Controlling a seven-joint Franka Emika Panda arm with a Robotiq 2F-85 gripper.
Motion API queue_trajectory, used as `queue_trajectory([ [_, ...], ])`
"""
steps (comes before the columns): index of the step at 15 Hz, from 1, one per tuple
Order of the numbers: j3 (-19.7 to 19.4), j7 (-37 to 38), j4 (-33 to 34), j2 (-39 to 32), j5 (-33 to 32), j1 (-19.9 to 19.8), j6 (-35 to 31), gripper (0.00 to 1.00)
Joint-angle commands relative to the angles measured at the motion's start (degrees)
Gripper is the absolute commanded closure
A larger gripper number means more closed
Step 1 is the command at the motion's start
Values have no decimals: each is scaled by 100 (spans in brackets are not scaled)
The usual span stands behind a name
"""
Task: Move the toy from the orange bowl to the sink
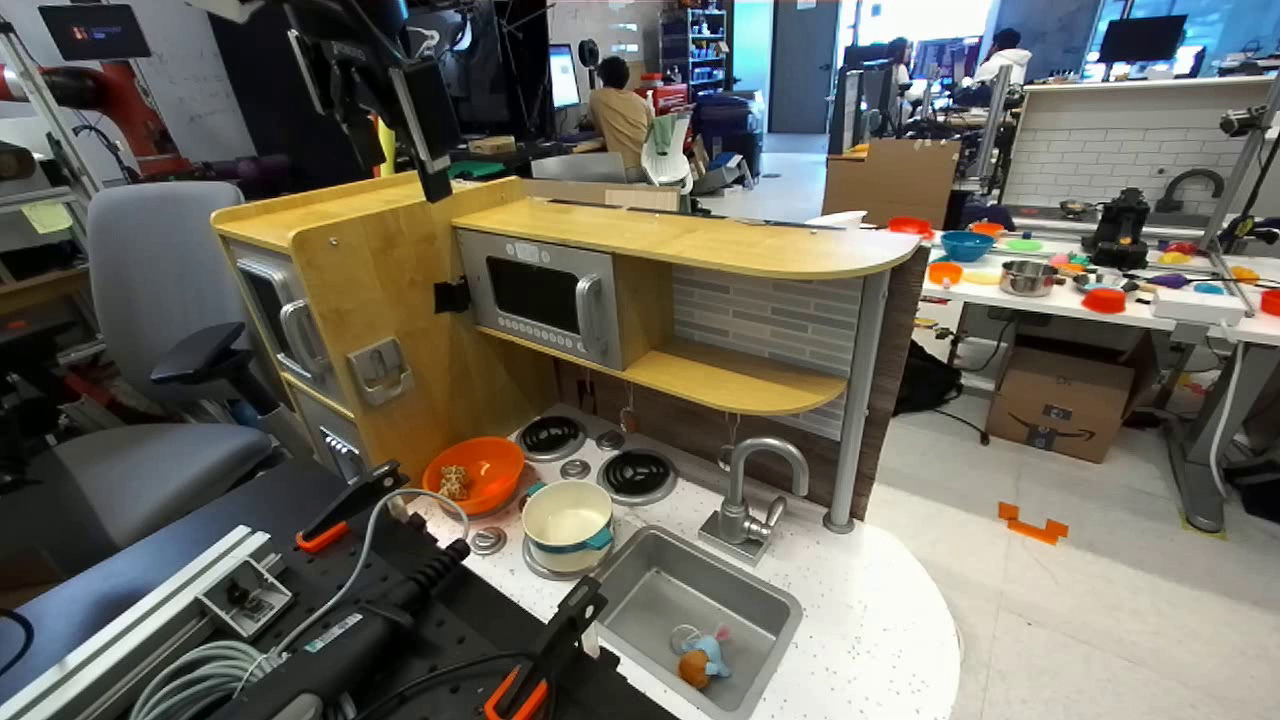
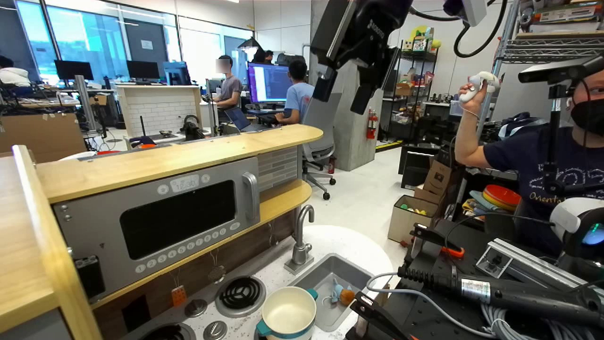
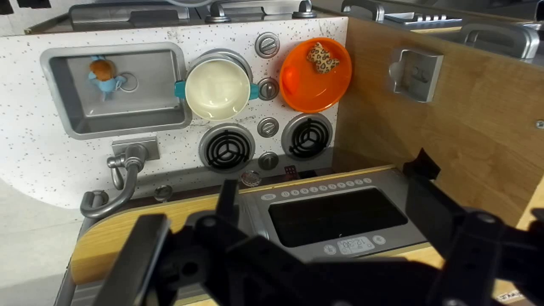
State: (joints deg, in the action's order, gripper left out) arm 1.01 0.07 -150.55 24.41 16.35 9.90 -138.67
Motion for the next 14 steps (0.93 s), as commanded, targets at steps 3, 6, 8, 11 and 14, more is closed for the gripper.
queue_trajectory([
  [3,48,-16,11,4,23,-52,25,0],
  [6,48,-16,11,4,23,-52,25,0],
  [8,156,172,-34,49,-89,-108,-37,0],
  [11,425,591,-137,13,-288,-196,-236,0],
  [14,764,1064,-340,-94,-488,-197,-554,0],
])
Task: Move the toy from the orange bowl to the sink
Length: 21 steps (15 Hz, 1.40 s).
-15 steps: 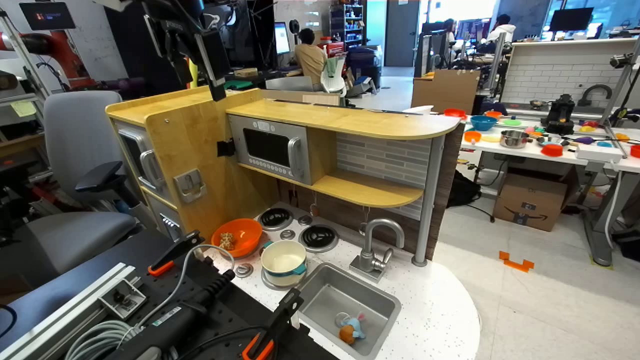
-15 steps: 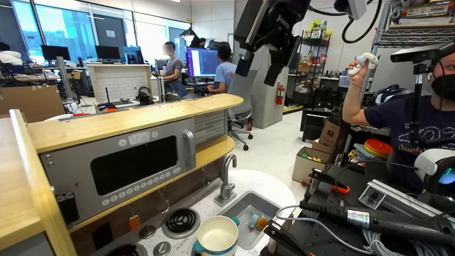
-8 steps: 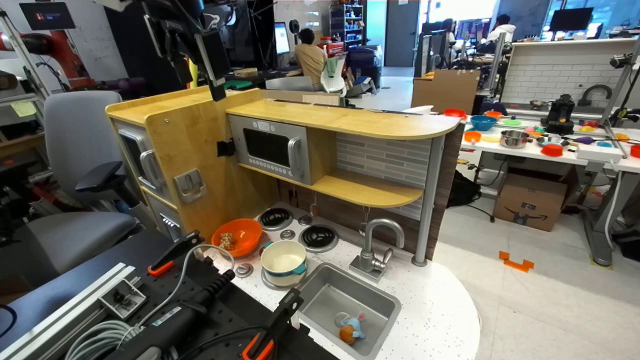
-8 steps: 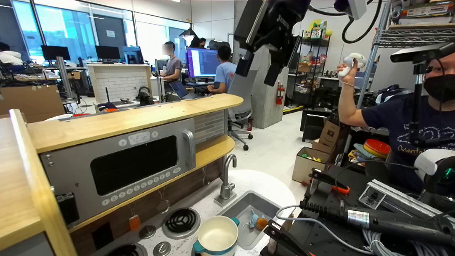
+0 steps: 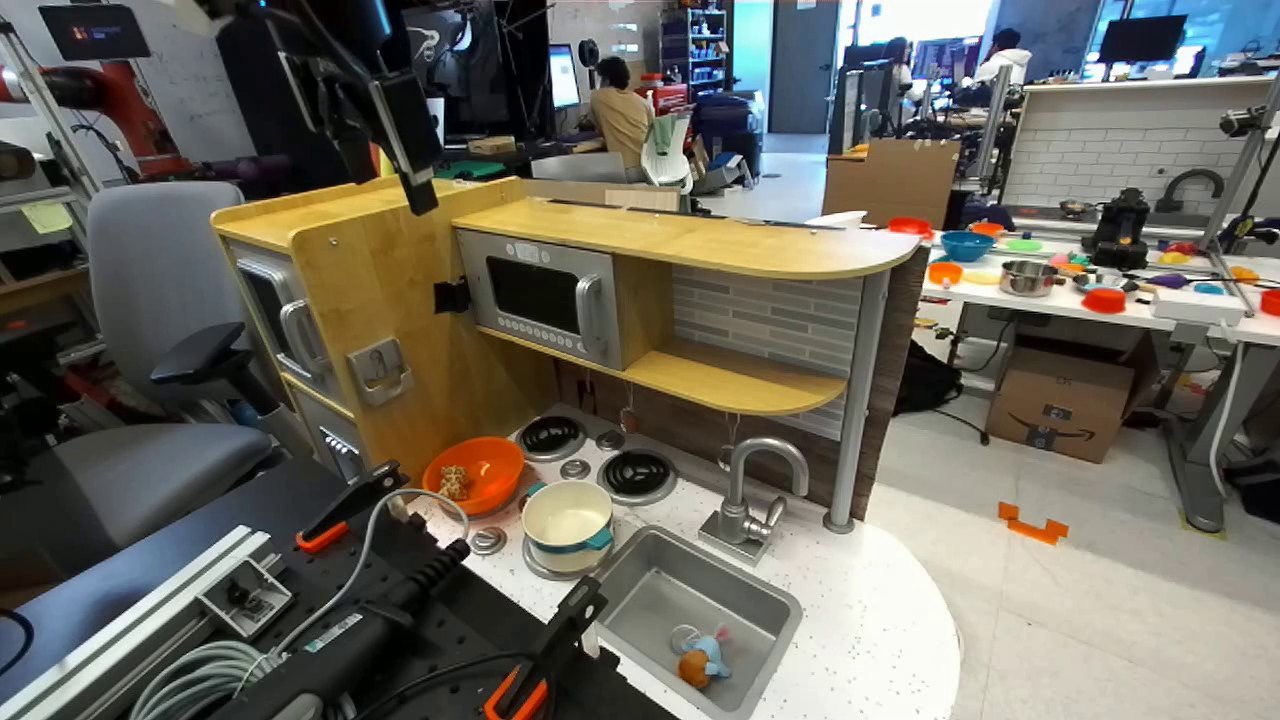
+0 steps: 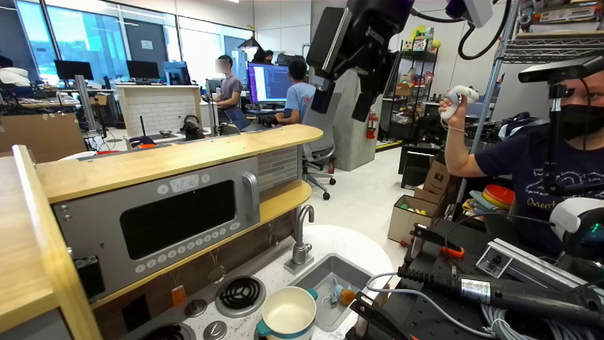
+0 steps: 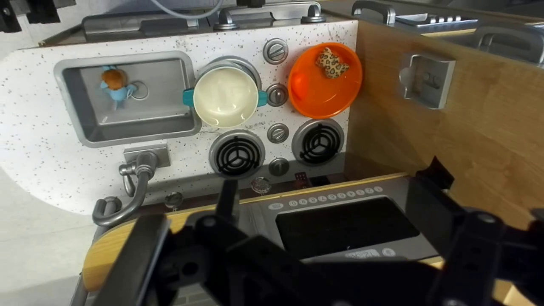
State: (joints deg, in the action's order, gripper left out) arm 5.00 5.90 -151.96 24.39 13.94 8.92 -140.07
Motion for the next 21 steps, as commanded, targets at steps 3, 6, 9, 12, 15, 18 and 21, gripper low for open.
queue_trajectory([
  [3,731,1031,-353,-350,-537,-126,-780,0],
  [6,1128,1593,-432,-971,-1035,-175,-1234,0],
  [9,1461,2243,-490,-1584,-1697,-284,-1874,0],
  [12,1727,3071,-419,-2240,-2725,-485,-2282,0],
  [15,1676,4021,-270,-2701,-3974,-513,-2344,0],
  [18,1474,4985,52,-3232,-5150,-363,-2219,0],
  [21,1282,5729,598,-3976,-5977,-170,-1892,0],
])
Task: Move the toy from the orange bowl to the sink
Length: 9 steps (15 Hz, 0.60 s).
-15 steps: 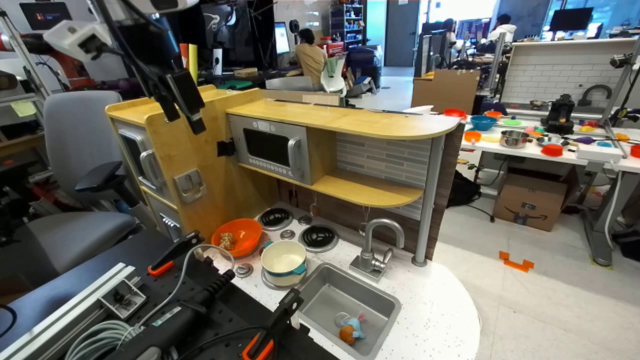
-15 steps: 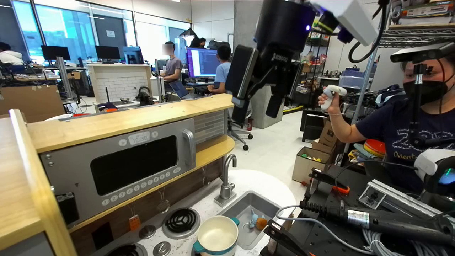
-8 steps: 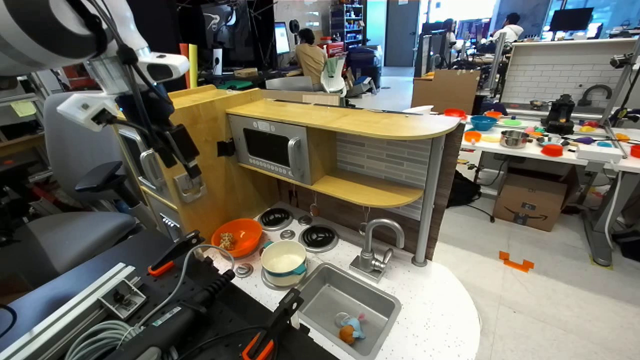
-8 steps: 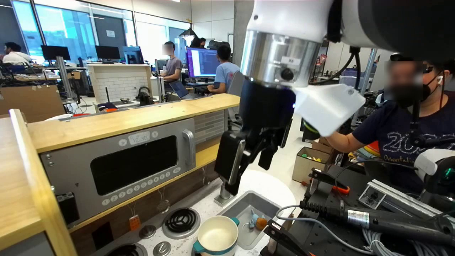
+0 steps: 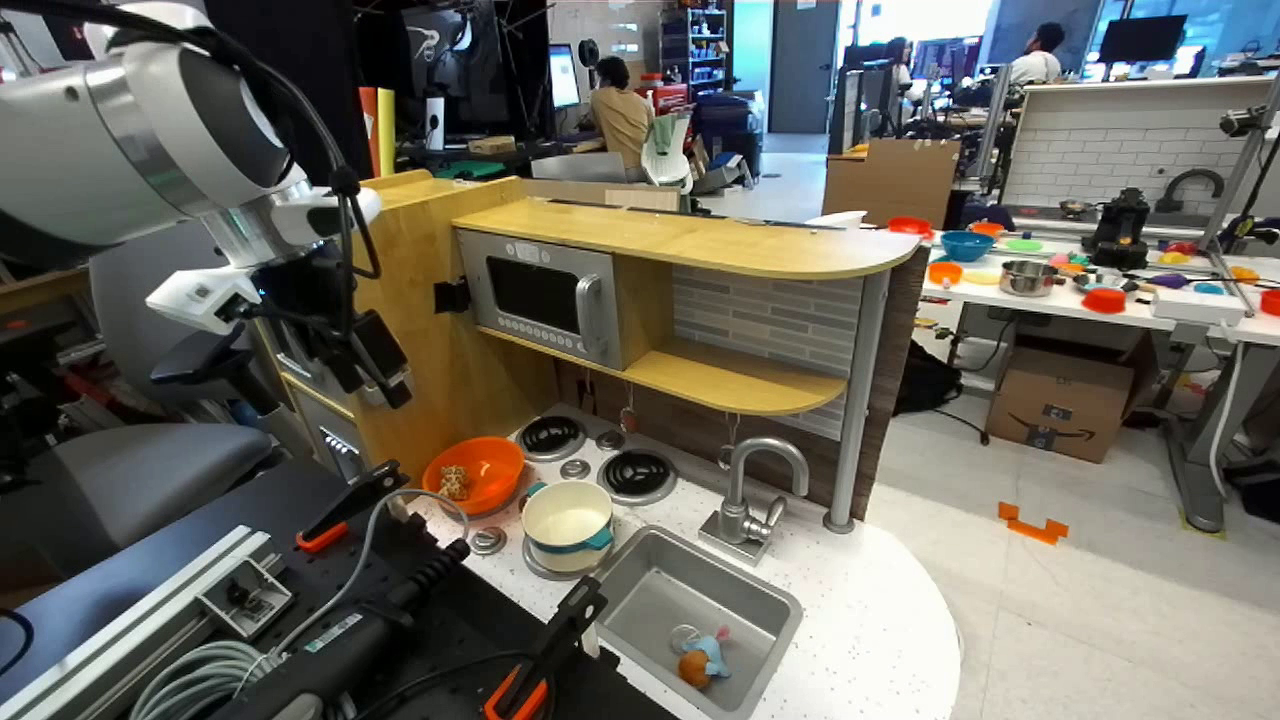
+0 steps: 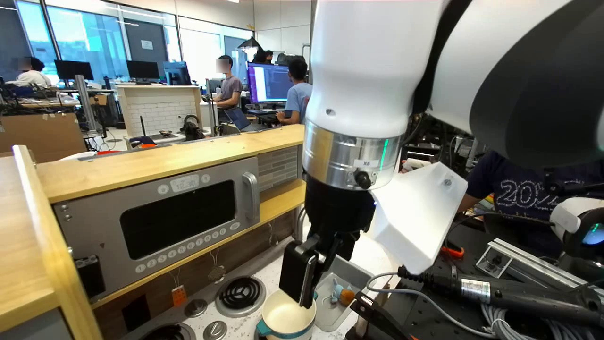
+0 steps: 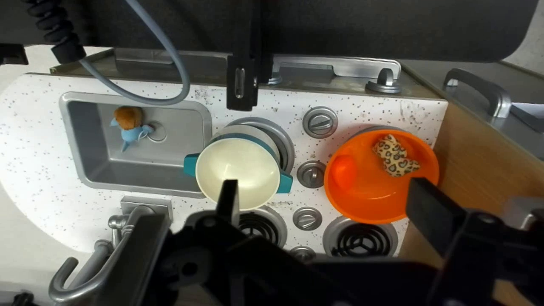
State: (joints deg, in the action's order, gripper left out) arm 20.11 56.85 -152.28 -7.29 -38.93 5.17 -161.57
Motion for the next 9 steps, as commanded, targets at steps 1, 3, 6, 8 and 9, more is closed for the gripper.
queue_trajectory([
  [1,-294,807,834,-1078,-863,278,355,0],
  [3,-423,986,1202,-1598,-1082,428,446,0],
  [6,-597,1092,1736,-2326,-1256,684,486,0],
  [8,-717,1114,2080,-2740,-1328,899,488,0],
  [9,-763,1108,2262,-2930,-1386,1025,470,0],
])
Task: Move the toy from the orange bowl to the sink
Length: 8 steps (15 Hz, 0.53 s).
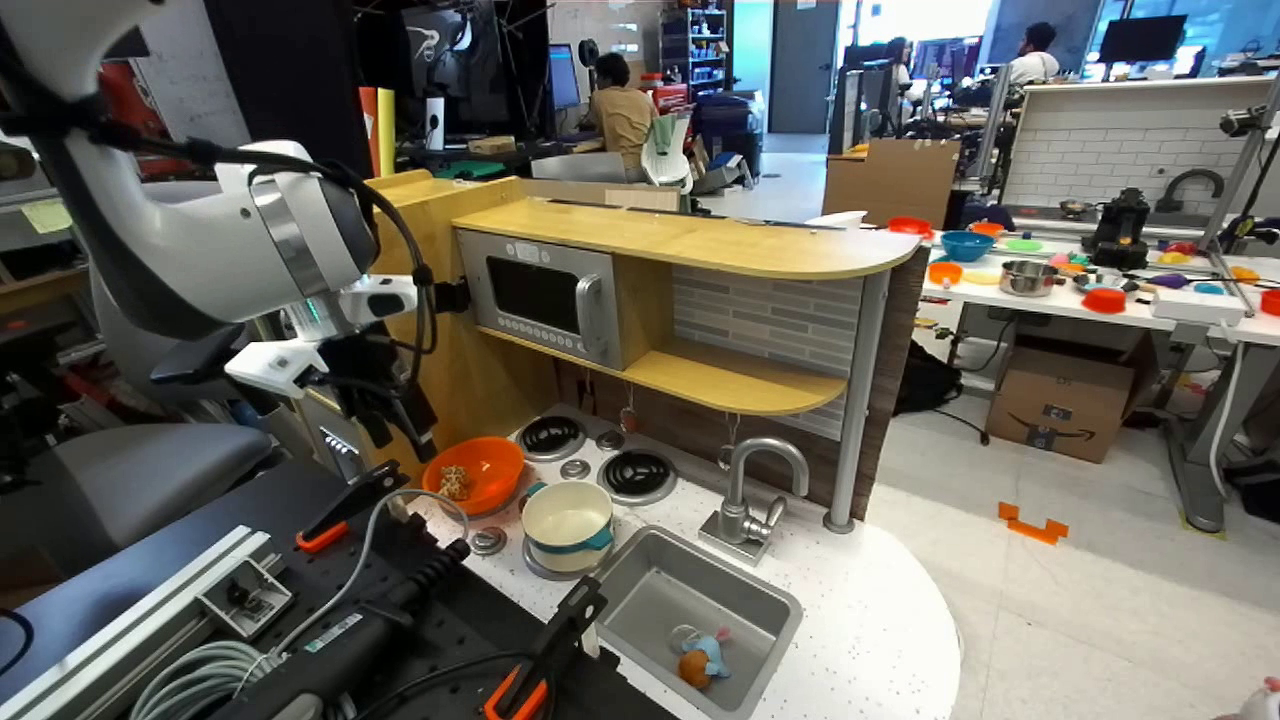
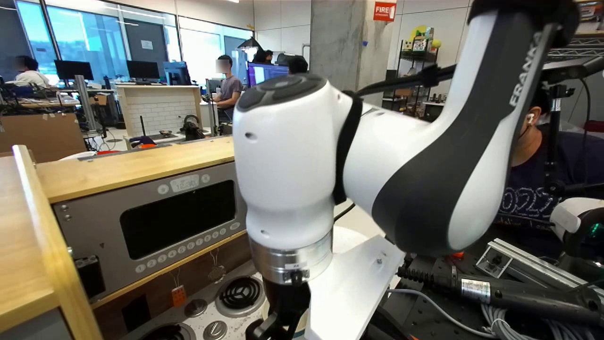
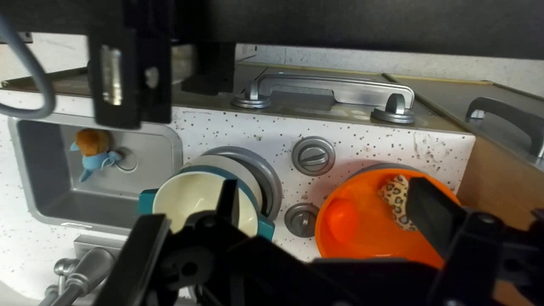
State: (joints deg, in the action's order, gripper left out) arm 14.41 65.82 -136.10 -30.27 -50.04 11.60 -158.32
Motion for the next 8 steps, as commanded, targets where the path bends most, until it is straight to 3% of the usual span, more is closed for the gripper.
queue_trajectory([
  [1,-230,164,791,-796,-299,473,143,0],
  [5,-274,-76,1453,-1421,-281,832,202,0],
  [6,-565,-354,1561,-1489,100,1227,92,0],
  [8,-649,-647,1851,-1745,252,1434,158,0],
])
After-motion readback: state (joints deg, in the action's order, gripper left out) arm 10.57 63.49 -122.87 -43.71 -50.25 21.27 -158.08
